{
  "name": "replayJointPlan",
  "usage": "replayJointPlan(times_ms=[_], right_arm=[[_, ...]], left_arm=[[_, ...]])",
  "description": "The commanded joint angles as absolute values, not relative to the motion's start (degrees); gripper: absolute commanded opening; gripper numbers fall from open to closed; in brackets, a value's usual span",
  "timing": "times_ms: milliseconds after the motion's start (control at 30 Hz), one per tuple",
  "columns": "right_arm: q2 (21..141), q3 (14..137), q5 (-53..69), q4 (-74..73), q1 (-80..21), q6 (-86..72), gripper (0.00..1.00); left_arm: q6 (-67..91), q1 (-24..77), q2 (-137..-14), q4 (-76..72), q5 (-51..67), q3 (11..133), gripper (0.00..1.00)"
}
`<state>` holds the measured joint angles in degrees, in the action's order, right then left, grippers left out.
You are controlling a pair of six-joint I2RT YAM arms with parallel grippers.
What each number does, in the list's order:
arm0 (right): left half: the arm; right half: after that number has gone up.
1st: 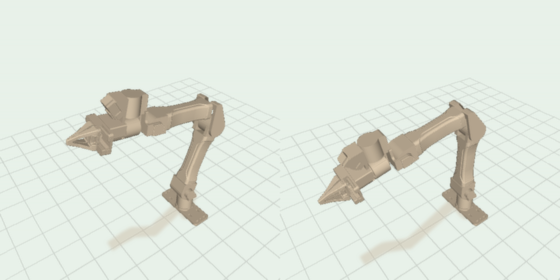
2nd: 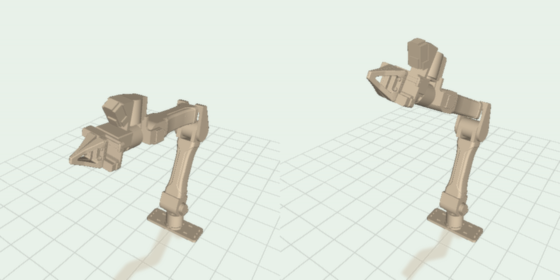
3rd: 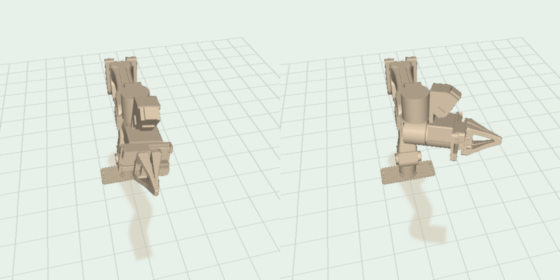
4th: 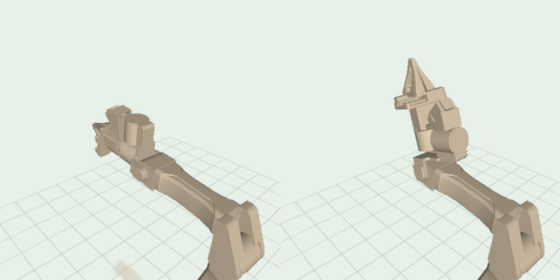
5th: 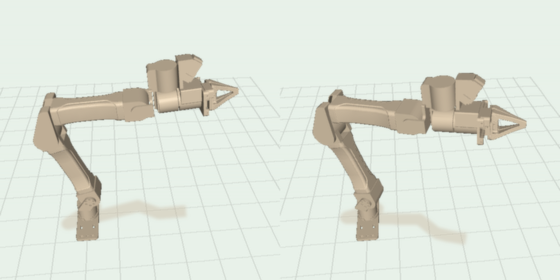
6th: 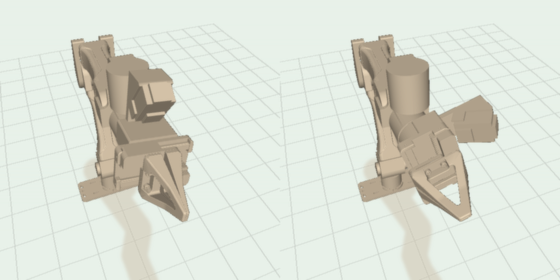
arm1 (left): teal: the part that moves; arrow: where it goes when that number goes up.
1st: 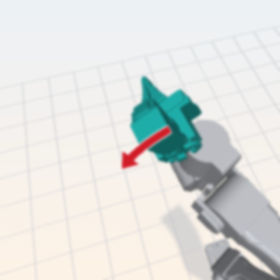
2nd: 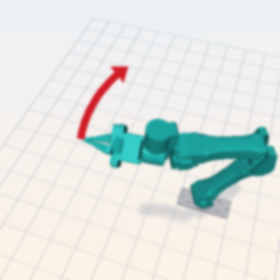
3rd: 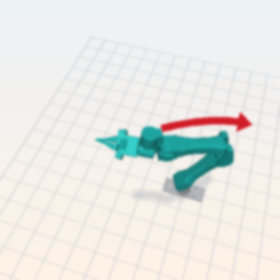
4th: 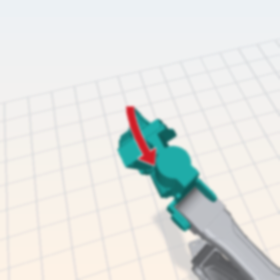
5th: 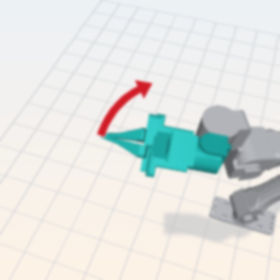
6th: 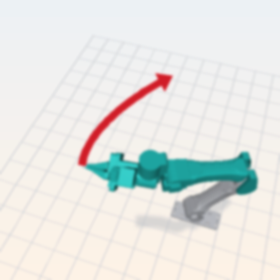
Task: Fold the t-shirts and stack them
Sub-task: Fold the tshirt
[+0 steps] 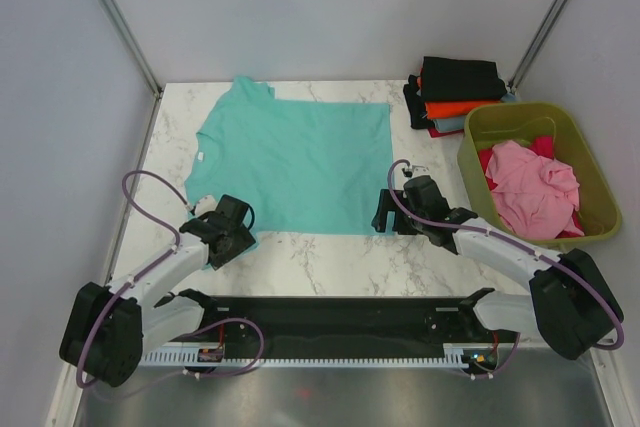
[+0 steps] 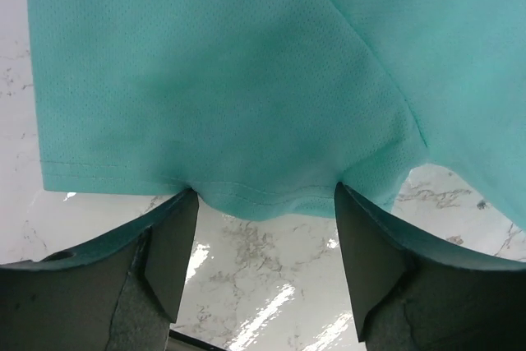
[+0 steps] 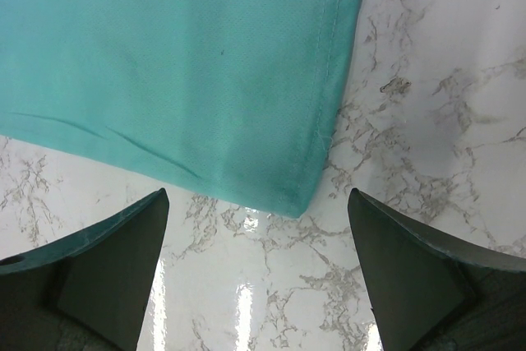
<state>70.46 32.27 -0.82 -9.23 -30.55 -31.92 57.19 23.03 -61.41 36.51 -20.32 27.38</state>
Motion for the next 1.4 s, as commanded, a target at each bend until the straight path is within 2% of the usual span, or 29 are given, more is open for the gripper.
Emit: replayJointPlan(times_ms=[0, 33, 100, 167, 233, 300, 333, 433, 600, 733, 800, 900, 1167, 1367], right_arm=[[70.3, 32.7, -1.1, -8.3, -30.8, -32.1, 0.98], [70.1, 32.6, -1.4, -8.4, -30.8, -32.0, 0.98], [69.9, 32.4, -1.8, -8.9, -30.8, -32.0, 0.98], [69.3, 32.0, -2.4, -9.0, -30.8, -32.3, 0.98], [68.1, 31.0, -3.4, -9.0, -30.8, -33.0, 0.98], [67.2, 30.2, -4.5, -9.2, -30.8, -33.7, 0.98], [66.0, 29.2, -6.2, -9.4, -30.8, -35.0, 0.98], [61.4, 25.7, -9.9, -10.1, -30.8, -37.5, 0.98], [53.4, 20.6, -13.4, -11.7, -30.8, -42.4, 0.96], [52.7, 18.5, -14.1, -11.4, -30.8, -44.6, 0.93], [54.5, 18.9, -13.7, -10.2, -30.8, -45.3, 0.83], [57.6, 18.8, -8.9, -6.2, -30.8, -46.2, 0.75], [70.0, 19.2, -3.4, 4.7, -31.1, -47.6, 0.67], [73.0, 20.2, -3.1, 5.5, -31.1, -48.7, 0.50]], left_arm=[[60.6, 23.2, -64.1, 30.5, -20.5, 25.1, 0.74], [60.6, 23.3, -64.0, 30.3, -20.7, 25.1, 0.73], [60.3, 23.3, -63.8, 29.8, -20.7, 25.0, 0.65], [59.8, 23.3, -63.5, 28.9, -20.6, 24.9, 0.46], [59.1, 23.2, -63.5, 28.5, -20.3, 25.0, 0.40], [58.2, 23.2, -63.3, 27.7, -19.7, 24.9, 0.28], [58.1, 23.3, -63.2, 27.5, -19.6, 24.7, 0.17], [57.4, 23.2, -61.4, 26.7, -19.2, 23.9, 0.02], [55.1, 23.2, -57.8, 25.3, -17.6, 22.7, 0.02], [54.3, 23.2, -57.0, 23.6, -16.6, 21.9, 0.02], [53.7, 23.2, -56.9, 23.4, -16.3, 21.8, 0.02], [53.2, 23.3, -56.4, 22.9, -15.7, 21.6, 0.02], [52.8, 23.3, -53.6, 22.2, -15.5, 20.5, 0.02], [52.6, 23.3, -53.7, 22.1, -15.2, 20.5, 0.02]])
